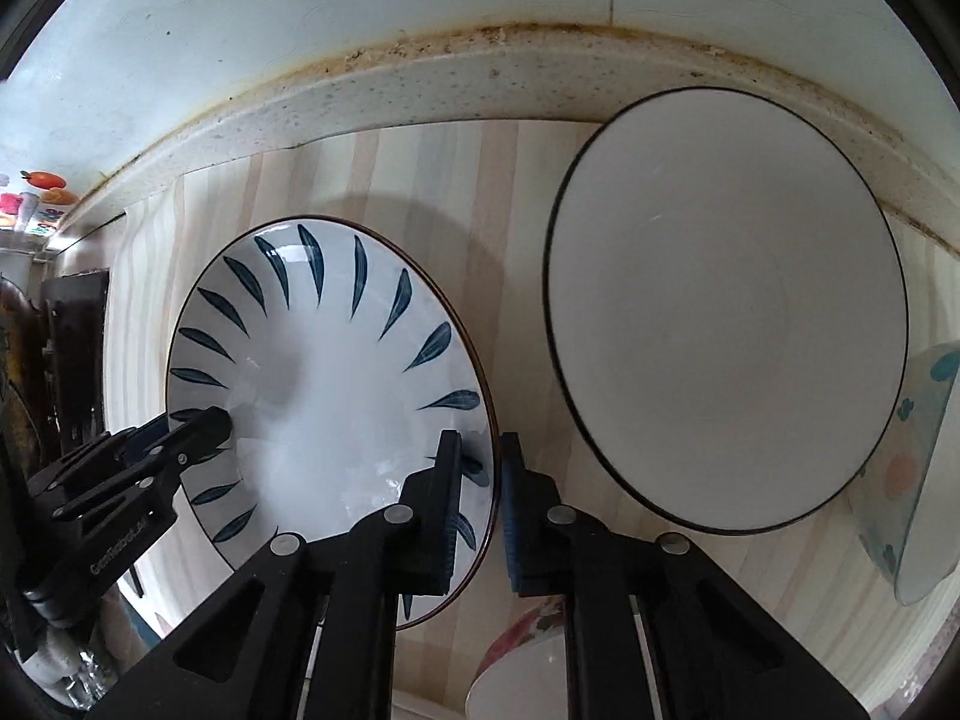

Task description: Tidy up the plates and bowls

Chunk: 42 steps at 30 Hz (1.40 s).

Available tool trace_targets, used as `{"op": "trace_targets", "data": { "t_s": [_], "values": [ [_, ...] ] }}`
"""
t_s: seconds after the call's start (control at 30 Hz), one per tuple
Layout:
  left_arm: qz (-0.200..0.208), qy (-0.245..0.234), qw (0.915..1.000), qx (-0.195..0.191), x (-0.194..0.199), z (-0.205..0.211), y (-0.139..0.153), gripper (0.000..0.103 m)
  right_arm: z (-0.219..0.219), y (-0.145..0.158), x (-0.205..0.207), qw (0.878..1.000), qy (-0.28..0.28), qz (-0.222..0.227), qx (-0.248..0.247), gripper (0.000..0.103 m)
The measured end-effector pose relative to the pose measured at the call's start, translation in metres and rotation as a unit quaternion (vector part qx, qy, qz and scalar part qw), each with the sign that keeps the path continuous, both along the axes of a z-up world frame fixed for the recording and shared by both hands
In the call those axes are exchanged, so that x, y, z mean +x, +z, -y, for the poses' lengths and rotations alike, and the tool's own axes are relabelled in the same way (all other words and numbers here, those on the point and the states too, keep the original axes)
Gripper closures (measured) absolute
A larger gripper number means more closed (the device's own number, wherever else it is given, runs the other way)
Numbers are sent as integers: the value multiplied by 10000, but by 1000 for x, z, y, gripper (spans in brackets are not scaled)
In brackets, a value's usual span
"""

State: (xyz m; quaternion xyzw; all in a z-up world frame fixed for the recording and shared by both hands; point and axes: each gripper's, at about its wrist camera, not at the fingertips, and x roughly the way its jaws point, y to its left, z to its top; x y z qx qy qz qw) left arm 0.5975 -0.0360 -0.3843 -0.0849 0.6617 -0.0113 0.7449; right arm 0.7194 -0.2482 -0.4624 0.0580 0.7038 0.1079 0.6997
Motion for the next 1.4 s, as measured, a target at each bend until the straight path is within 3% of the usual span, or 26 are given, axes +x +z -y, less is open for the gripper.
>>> {"op": "trace_targets", "data": {
  "t_s": [0.27,0.53,0.7,1.03,1.4],
  "values": [
    [158,-98,9998,-86,-12,0,30,78,5,14,-11,9999,-114,29,84,89],
    [516,-197,9983,-169,-54,-3,77,78,-3,58,-38,9997,-14,218,145,89],
    [579,-268,9973,-351,-94,6,90,77,2,83,-75,9995,8,268,154,89],
    [454,-530,9964,-486,-162,40,84,78,31,89,-177,9998,-31,101,196,89],
    [54,-916,9958,-61,-184,69,37,78,55,47,-253,9993,-203,-254,160,89]
  ]
}}
